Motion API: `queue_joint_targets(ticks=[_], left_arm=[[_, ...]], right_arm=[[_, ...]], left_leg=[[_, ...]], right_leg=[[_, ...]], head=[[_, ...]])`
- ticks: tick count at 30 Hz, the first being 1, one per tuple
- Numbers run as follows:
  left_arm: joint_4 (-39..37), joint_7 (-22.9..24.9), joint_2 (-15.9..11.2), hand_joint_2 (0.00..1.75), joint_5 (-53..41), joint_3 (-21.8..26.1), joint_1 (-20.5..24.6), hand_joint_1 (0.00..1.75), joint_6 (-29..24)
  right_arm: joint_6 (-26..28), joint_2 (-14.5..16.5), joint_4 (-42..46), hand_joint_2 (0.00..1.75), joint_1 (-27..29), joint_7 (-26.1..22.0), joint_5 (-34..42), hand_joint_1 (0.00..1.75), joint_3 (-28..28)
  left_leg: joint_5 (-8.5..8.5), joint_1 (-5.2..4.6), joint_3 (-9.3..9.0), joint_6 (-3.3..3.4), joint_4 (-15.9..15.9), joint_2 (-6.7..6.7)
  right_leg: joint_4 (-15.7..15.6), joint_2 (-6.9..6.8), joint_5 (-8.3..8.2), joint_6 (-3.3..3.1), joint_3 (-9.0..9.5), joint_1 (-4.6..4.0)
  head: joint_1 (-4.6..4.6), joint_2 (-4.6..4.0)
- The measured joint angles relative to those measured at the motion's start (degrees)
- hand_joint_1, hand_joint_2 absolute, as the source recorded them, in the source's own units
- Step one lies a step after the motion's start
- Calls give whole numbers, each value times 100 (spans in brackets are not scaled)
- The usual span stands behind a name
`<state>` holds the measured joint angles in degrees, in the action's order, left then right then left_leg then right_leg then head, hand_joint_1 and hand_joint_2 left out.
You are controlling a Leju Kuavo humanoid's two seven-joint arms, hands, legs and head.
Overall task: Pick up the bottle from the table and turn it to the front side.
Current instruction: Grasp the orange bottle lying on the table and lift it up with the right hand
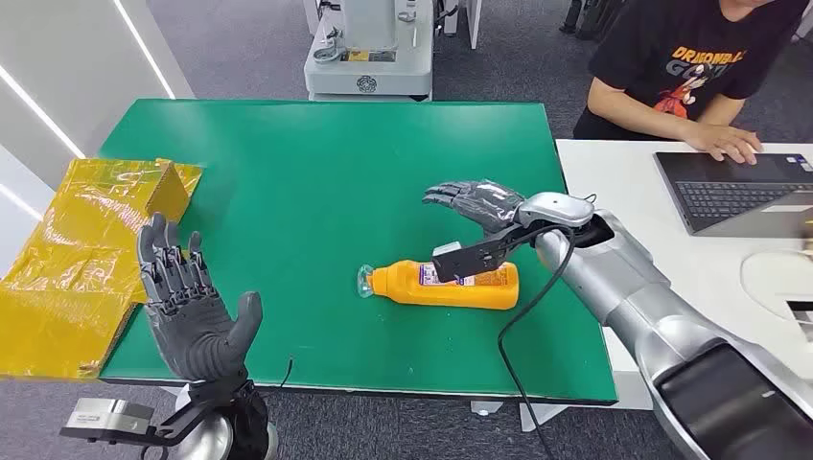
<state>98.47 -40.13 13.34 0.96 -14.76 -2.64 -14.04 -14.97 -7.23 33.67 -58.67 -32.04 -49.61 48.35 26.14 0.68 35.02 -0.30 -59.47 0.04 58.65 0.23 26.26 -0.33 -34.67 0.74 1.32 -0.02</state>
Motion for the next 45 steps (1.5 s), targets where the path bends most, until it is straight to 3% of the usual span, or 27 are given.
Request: queue_joint_targets(ticks=[13, 30, 31, 33, 35, 37, 45], left_arm=[[0, 0, 3, 175, 23, 1, 5, 0, 234], [-7, 1, 16, 175, 44, 20, 120, 0, 341], [-7, 1, 18, 175, 43, 21, 120, 0, 345], [-7, 0, 19, 175, 38, 24, 120, 0, 349], [-7, 0, 19, 175, 29, 26, 120, 0, 347], [-7, 0, 19, 175, 22, 28, 120, 0, 339], [-7, 0, 19, 175, 20, 39, 117, 0, 296]], right_arm=[[24, 32, -392, 175, 284, 0, 279, 0, 481], [-32, -261, -699, 175, 489, 713, 434, 0, 961], [-26, -263, -706, 175, 494, 729, 446, 5, 968], [27, -266, -718, 175, 516, 756, 466, 70, 988], [129, -267, -728, 175, 547, 772, 496, 150, 1016], [243, -267, -737, 175, 576, 773, 531, 173, 1044], [592, -260, -744, 175, 649, 763, 654, 175, 1107]], left_leg=[[0, -1, -2, 0, -3, -1], [0, 0, -2, 0, -3, -2], [0, 0, -2, 0, -3, -2], [0, 0, -2, 0, -2, -2], [0, 0, -2, 0, -2, -2], [0, 0, -2, 0, -2, -2], [0, 0, -2, 0, -2, -1]], right_leg=[[-1, 1, -1, 0, -1, 1], [-1, 3, -1, 0, -2, 1], [-1, 3, -1, 0, -2, 1], [-1, 3, -1, 0, -2, 0], [-1, 3, -1, 0, -2, 0], [-1, 3, -1, 0, -2, 0], [-1, 2, -1, 0, 1, 1]], head=[[0, 0], [0, 0], [1, 0], [1, 0], [0, 0], [0, 0], [0, 0]])
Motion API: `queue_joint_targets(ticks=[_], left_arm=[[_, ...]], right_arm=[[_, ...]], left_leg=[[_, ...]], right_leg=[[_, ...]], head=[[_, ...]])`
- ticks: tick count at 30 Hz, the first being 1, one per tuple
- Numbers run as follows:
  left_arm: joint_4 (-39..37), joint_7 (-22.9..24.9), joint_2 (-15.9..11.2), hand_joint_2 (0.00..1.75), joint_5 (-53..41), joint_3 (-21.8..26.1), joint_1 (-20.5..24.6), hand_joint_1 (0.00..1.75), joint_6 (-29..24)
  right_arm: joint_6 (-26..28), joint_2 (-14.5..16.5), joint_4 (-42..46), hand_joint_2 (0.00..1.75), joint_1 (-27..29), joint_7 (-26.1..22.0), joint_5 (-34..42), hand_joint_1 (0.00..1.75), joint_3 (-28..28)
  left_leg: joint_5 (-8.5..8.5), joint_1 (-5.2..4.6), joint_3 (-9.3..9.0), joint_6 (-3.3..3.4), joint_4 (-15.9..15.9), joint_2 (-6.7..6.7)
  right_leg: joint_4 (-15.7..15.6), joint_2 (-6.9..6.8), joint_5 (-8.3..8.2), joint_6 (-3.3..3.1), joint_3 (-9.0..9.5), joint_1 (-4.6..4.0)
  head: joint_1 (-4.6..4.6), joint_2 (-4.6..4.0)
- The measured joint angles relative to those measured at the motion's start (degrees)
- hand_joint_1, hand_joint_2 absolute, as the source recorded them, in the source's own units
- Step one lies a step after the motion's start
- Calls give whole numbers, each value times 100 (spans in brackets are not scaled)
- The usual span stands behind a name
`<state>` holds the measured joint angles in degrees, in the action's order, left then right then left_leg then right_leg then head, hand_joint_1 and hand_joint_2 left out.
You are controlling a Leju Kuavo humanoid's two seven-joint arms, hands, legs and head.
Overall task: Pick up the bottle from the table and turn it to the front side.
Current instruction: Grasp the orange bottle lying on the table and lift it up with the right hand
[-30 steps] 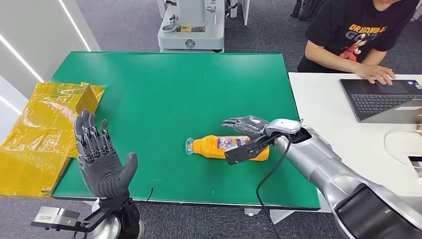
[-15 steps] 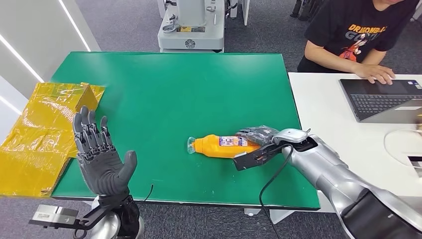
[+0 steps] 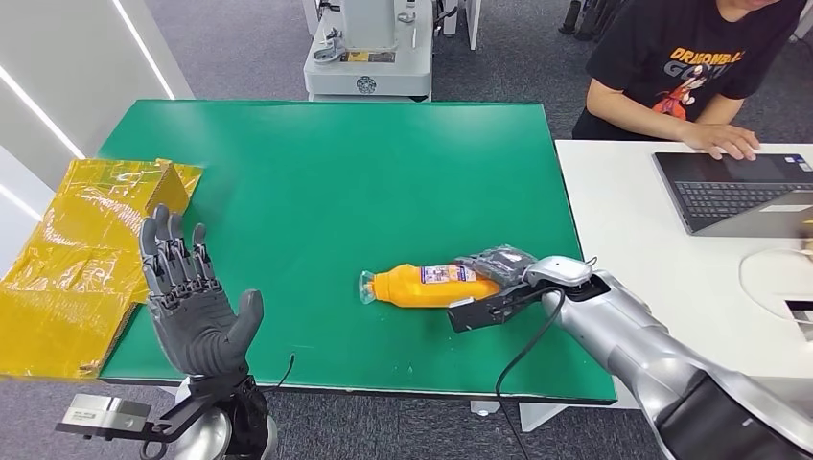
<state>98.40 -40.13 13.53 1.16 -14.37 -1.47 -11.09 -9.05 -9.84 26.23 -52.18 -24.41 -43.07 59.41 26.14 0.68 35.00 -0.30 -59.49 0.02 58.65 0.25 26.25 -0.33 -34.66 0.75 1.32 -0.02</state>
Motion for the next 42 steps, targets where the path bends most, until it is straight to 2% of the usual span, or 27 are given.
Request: queue_joint_targets(ticks=[5, 11, 17, 20, 23, 26, 31, 42], left_arm=[[0, 1, 1, 175, -11, 8, -2, 0, -39], [-5, 1, -3, 175, 52, 21, -6, 0, -224], [-719, 6, -13, 175, 888, 20, 75, 0, 903], [-1187, 47, -13, 175, 918, 5, 140, 0, 1034], [-1533, 177, -15, 175, 896, -54, 218, 0, 1084], [-1790, 324, -19, 175, 856, -123, 308, 0, 1122], [-2145, 448, -19, 175, 825, -242, 447, 0, 1159], [-2462, 446, -21, 175, 782, -360, 554, 0, 1251]], right_arm=[[394, 42, 0, 175, 78, 150, 105, 175, 20], [1493, 189, 85, 175, 333, 476, 525, 175, -175], [3091, 394, 693, 175, 925, 398, 1057, 175, -927], [3658, 488, 1124, 175, 1335, 192, 1239, 175, -1331], [3991, 590, 1527, 175, 1749, -77, 1327, 175, -1635], [4116, 690, 1894, 175, 2102, -232, 1332, 175, -1809], [3967, 811, 2353, 175, 2530, -173, 1263, 175, -1915], [3410, 850, 2636, 175, 2845, -218, 986, 175, -1895]], left_leg=[[0, 0, 0, 0, 0, 0], [0, 1, 2, 0, 2, 1], [1, 1, 3, -1, 4, 10], [2, 1, 4, -2, 4, 10], [3, 0, 5, -1, 5, 10], [3, 1, 5, -1, 5, 10], [3, 1, 4, -1, 6, 9], [3, 0, 5, -1, 5, 9]], right_leg=[[0, 0, 0, 0, 0, 0], [1, -1, 0, 0, -2, -1], [-1, -8, 6, 4, -2, -1], [-1, -8, 7, 4, -2, -1], [-2, -8, 7, 5, -3, 0], [-2, -7, 7, 5, -4, 0], [-2, -6, 7, 4, -4, 0], [-2, -6, 7, 4, -4, 0]], head=[[0, 0], [0, -1], [1, 0], [1, 0], [1, -1], [1, -1], [1, 0], [1, 0]])
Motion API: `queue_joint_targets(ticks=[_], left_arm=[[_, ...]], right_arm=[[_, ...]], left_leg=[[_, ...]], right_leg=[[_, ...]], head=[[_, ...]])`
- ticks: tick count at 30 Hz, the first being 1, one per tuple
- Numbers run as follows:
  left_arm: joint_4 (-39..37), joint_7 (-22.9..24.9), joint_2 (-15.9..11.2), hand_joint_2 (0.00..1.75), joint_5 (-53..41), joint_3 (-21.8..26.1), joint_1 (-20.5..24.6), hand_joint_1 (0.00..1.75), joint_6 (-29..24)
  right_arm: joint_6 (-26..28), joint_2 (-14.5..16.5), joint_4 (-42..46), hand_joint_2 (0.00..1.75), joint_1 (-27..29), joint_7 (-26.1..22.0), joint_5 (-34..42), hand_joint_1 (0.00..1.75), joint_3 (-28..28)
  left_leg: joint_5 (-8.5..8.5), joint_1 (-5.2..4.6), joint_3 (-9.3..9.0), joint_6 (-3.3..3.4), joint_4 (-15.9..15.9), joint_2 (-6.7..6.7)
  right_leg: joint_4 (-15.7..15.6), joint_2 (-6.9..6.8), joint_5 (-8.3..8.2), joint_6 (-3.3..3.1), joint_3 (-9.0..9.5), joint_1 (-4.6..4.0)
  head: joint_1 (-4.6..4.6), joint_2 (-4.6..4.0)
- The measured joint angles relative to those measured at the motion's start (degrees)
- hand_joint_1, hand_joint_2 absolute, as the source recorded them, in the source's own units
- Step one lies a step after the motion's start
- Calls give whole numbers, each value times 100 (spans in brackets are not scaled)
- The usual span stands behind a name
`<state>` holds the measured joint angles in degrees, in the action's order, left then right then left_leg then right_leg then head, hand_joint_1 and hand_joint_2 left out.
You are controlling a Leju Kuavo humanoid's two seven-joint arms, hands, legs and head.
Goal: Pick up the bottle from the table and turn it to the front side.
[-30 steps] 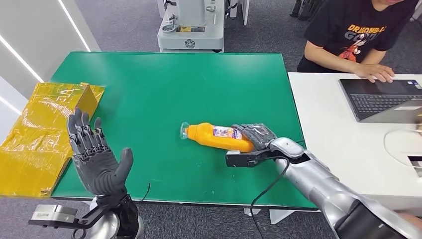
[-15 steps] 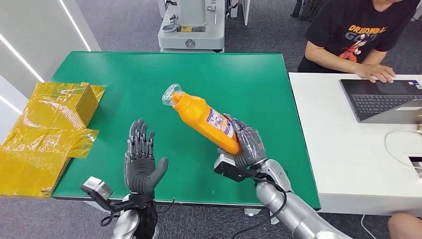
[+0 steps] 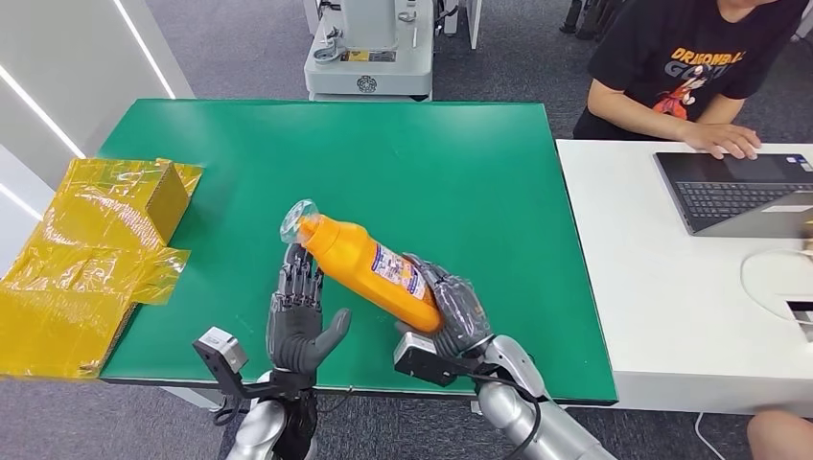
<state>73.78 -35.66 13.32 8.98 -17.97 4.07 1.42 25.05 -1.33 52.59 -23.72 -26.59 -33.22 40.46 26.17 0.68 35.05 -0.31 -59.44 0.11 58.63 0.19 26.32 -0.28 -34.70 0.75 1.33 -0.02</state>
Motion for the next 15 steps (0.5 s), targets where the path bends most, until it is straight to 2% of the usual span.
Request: queue_joint_targets(ticks=[8, 15], left_arm=[[-147, 2, 8, 175, -23, -2, 84, 0, 46], [-247, -27, 0, 175, -2, 2, 127, 0, 39]], right_arm=[[-393, 56, 8, 175, -26, -350, -68, 175, 191], [-782, 93, -241, 175, -284, -493, 63, 175, 426]], left_leg=[[0, 0, 0, 0, 1, 0], [-1, 0, 0, -1, 1, 0]], right_leg=[[1, 0, 0, 0, 0, 0], [1, 0, 0, 0, 1, 0]], head=[[1, 0], [-1, -1]])
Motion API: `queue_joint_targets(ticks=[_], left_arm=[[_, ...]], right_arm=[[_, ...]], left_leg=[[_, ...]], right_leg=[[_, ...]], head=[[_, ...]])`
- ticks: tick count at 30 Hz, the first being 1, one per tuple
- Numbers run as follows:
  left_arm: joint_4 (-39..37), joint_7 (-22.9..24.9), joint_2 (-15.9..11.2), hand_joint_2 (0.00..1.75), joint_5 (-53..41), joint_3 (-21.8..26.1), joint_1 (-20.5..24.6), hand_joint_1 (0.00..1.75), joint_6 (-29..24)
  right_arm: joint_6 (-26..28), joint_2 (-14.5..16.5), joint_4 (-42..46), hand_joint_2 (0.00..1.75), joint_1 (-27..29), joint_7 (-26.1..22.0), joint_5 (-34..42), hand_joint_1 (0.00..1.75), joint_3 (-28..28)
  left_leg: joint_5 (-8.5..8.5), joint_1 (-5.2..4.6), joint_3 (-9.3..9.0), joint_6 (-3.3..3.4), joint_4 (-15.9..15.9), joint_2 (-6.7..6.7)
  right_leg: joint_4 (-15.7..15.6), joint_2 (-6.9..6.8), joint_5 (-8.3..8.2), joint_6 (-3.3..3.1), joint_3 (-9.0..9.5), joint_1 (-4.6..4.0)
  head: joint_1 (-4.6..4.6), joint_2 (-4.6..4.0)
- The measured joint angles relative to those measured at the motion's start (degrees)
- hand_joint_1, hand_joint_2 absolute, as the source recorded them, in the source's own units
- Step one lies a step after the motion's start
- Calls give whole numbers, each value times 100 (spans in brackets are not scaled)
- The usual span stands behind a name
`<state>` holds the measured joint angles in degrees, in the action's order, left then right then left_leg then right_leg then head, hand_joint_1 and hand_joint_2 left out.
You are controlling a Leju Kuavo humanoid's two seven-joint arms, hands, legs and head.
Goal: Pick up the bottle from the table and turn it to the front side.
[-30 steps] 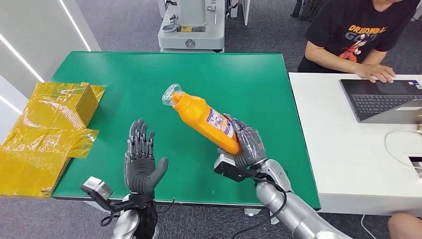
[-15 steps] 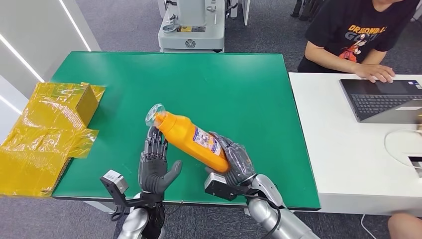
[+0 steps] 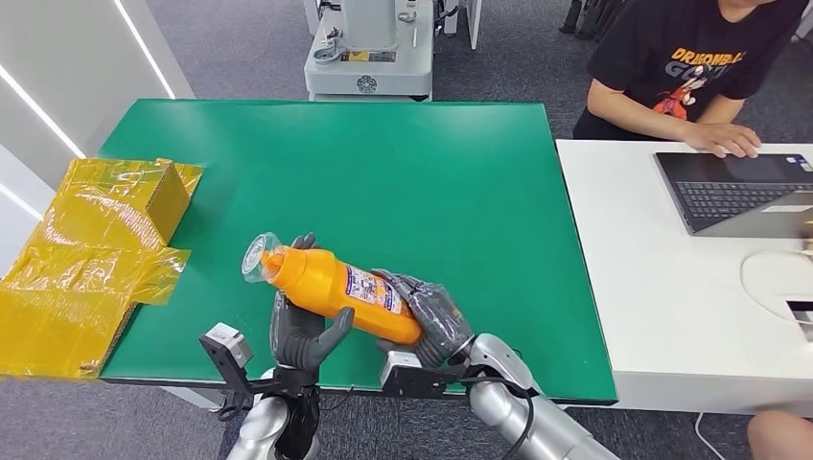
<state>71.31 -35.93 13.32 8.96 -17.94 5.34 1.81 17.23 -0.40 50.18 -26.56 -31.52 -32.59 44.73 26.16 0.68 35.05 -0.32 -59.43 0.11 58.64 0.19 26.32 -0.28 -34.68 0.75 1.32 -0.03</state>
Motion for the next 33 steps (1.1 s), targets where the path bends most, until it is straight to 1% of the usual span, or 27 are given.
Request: queue_joint_targets(ticks=[4, 10, 15, 16, 17, 19, 20, 21, 28, 33], left_arm=[[-27, -13, -19, 175, -19, 22, -4, 0, -30], [-65, -27, -23, 175, -107, 75, -34, 0, -96], [-66, -213, -20, 175, -188, 116, -66, 0, -268], [-65, -262, -19, 175, -196, 127, -68, 4, -314], [-62, -297, -19, 175, -201, 140, -72, 43, -351], [-51, -327, -19, 175, -209, 164, -83, 130, -398], [-45, -328, -19, 175, -212, 175, -89, 170, -408], [-40, -328, -19, 175, -216, 182, -94, 175, -409], [-33, -383, -19, 175, -292, 190, -105, 175, -310], [-7, -411, -19, 175, -399, 188, -83, 175, -317]], right_arm=[[-191, 24, -203, 175, -144, 44, 17, 175, 129], [-336, 50, -440, 175, -283, 145, 18, 175, 272], [-444, 51, -547, 175, -335, 202, 15, 175, 336], [-463, 51, -561, 175, -336, 207, 16, 175, 348], [-478, 51, -574, 175, -336, 212, 17, 175, 359], [-496, 51, -594, 175, -335, 225, 19, 175, 381], [-498, 51, -604, 175, -335, 233, 20, 175, 391], [-496, 51, -611, 175, -334, 239, 21, 175, 399], [-366, 51, -633, 175, -328, 244, 61, 175, 410], [-158, 71, -622, 175, -232, 109, 320, 173, 399]], left_leg=[[0, 0, 0, 0, 0, 0], [0, 0, 0, 0, 0, 0], [0, 0, 0, 0, 0, 0], [0, 0, 0, 0, 0, 0], [0, 0, 0, 0, 0, 0], [0, 0, 0, 0, 0, 0], [0, 0, 0, 0, 0, 0], [0, 0, 0, 0, 0, 0], [0, 0, -1, 0, 0, 0], [0, 0, 0, 0, 0, 1]], right_leg=[[0, 0, 0, 0, -1, 0], [0, 1, 0, 0, -1, 0], [0, 0, 0, 0, -1, 0], [0, 0, 0, 0, -1, 0], [0, 0, 0, 0, -1, 0], [0, 0, 0, 0, -1, 0], [0, 0, 0, 0, -1, 0], [0, 0, 0, 0, -1, 0], [0, 0, 0, 0, -1, 0], [0, 0, 0, 0, -1, 0]], head=[[1, 1], [1, 1], [1, 1], [1, 1], [1, 1], [0, 1], [0, 1], [1, 1], [1, 1], [0, 0]])
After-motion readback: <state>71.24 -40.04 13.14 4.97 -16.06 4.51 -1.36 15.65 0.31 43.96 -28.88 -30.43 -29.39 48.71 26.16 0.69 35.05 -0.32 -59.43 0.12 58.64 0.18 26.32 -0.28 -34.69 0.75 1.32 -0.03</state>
